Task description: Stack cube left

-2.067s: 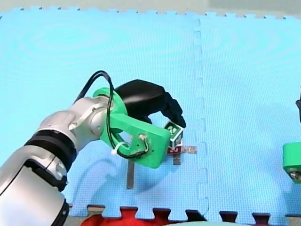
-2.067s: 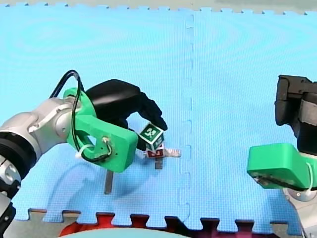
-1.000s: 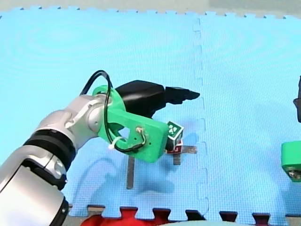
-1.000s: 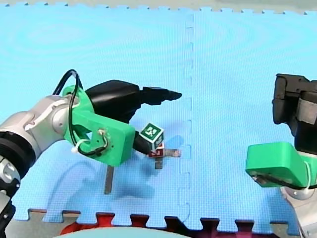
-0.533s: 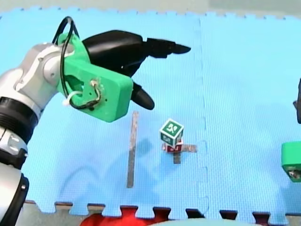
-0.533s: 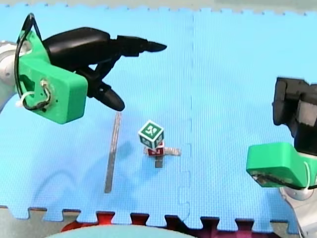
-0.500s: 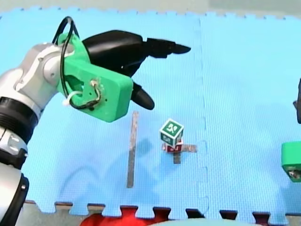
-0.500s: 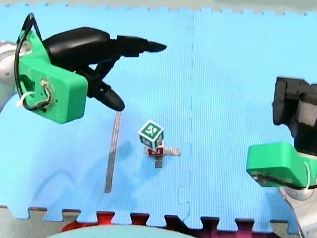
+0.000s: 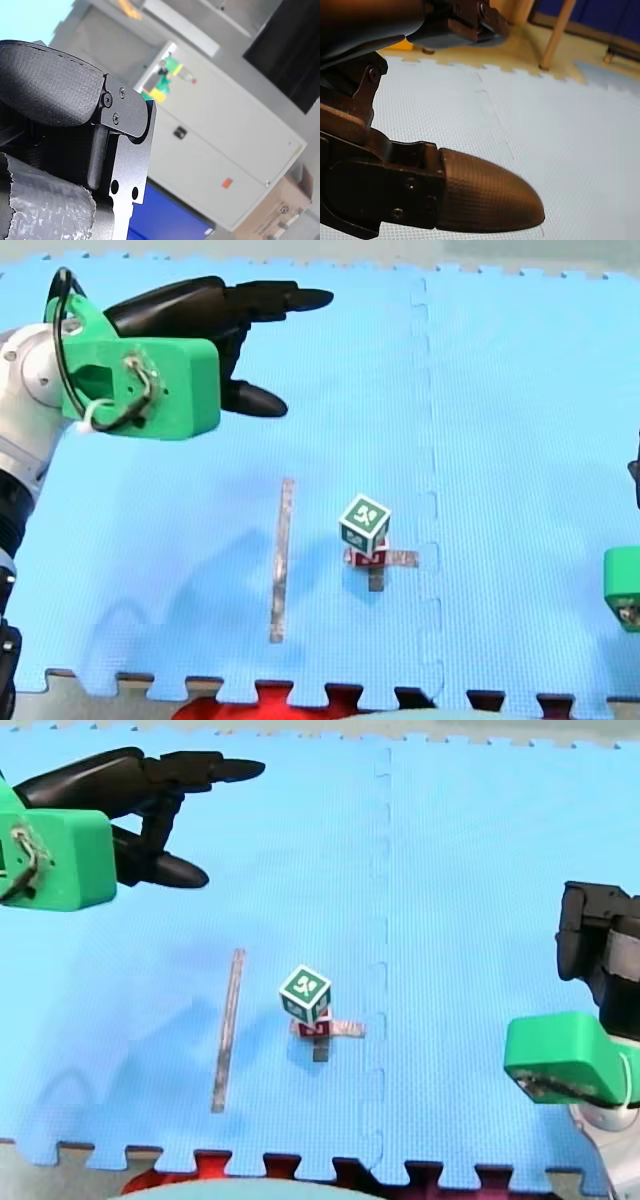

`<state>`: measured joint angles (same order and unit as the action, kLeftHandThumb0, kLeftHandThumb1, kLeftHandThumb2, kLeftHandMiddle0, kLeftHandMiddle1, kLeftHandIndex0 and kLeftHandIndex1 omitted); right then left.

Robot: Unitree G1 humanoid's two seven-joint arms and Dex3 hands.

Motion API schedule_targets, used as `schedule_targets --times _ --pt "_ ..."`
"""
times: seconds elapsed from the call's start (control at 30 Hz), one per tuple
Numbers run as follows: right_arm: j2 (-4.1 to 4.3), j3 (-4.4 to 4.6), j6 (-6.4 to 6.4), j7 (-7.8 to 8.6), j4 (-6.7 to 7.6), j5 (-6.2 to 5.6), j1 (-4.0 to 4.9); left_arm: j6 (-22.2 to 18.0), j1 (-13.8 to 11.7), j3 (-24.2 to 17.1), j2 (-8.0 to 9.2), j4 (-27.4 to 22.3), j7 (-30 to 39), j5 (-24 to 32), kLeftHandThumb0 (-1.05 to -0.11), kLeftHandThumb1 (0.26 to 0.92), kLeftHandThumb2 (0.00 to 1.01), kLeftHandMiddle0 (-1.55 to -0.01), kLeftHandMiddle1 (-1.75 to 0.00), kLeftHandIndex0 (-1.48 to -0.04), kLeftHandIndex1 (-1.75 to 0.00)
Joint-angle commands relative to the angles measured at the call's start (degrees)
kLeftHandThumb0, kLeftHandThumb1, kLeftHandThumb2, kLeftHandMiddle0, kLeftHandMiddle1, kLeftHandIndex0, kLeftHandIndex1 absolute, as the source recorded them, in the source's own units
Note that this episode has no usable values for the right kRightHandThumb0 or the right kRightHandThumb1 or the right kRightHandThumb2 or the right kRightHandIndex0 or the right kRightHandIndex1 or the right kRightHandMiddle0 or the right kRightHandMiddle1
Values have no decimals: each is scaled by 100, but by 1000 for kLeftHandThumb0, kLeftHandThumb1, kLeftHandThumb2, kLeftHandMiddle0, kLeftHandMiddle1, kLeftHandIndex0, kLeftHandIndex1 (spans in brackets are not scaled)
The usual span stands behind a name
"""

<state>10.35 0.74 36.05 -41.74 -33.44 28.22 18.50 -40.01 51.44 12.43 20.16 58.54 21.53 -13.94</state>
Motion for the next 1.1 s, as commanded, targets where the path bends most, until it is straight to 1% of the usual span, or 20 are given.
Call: schedule_targets --times 0.0,0.03,0.1,0.13,0.17,0.2,0.23,0.27,0.3,0.33,0.4,0.43,0.5,0.57,0.6,0.67,0.73,0.83,0.93,1.07 --pt "172 -86 219 -33 -418 -134 137 -501 -412 -687 -426 836 -1156 447 -1048 921 596 -802 -1746 -681 -127" --pt "196 -101 234 3 -512 -170 177 -364 -445 -877 -527 931 -1147 676 -1048 921 626 -754 -1674 -744 -108" --pt "246 -125 260 77 -731 -240 286 85 -516 -1314 -666 1071 -736 1268 -1048 921 677 -733 -1229 -830 -47" --pt "269 -130 276 112 -848 -271 351 246 -568 -1482 -691 1120 -532 1495 -1048 921 714 -730 -1032 -827 -25" --pt "291 -128 302 161 -991 -306 442 325 -622 -1577 -693 1170 -417 1614 -1048 921 747 -700 -796 -768 -11" --pt "312 -118 348 221 -1146 -343 545 348 -659 -1614 -696 1219 -392 1652 -1048 921 759 -686 -607 -717 -5" --pt "320 -87 404 302 -1315 -372 680 347 -693 -1629 -711 1264 -432 1654 -1048 921 766 -681 -423 -664 -4" --pt "308 -43 454 371 -1485 -384 836 360 -716 -1651 -749 1297 -500 1668 -1048 921 772 -619 -253 -559 -1" --pt "293 -4 509 422 -1654 -389 984 386 -727 -1688 -800 1324 -564 1700 -1048 921 774 -589 -186 -510 -1" --pt "272 36 530 445 -1822 -374 1133 418 -729 -1737 -850 1344 -620 1742 -1048 921 772 -563 -142 -469 0" --pt "173 108 448 466 -2188 -329 1484 510 -706 -1838 -938 1399 -728 1815 -1048 921 767 -534 -96 -433 0" --pt "117 116 399 521 -2358 -352 1639 551 -686 -1865 -956 1428 -766 1820 -1048 921 764 -536 -89 -428 0" --pt "13 81 283 759 -2694 -485 1967 657 -647 -1886 -908 1481 -823 1789 -1048 921 760 -542 -83 -425 -1" --pt "-59 21 212 1017 -2965 -629 2245 786 -603 -1871 -858 1533 -864 1711 -1048 921 757 -545 -78 -428 -3" --pt "-99 5 153 1109 -3086 -671 2376 839 -583 -1865 -850 1554 -879 1679 -1048 921 756 -542 -73 -429 -3" --pt "-196 26 -22 1156 -3333 -662 2633 934 -539 -1872 -862 1599 -935 1635 -1048 921 755 -534 -63 -429 -3" --pt "-253 47 -148 1157 -3521 -645 2806 1021 -497 -1899 -885 1635 -1042 1608 -1048 921 755 -533 -58 -427 -2" --pt "-293 1 -244 1262 -3695 -722 2982 1138 -441 -1956 -897 1670 -1199 1584 -1048 921 755 -530 -51 -420 0" --pt "-327 -91 -346 1500 -3849 -888 3124 1253 -387 -2008 -852 1701 -1247 1561 -1048 921 760 -527 -44 -409 0" --pt "-346 -85 -464 1706 -4064 -1002 3283 1378 -282 -2059 -830 1742 -1306 1481 -1048 921 770 -531 -40 -403 0"
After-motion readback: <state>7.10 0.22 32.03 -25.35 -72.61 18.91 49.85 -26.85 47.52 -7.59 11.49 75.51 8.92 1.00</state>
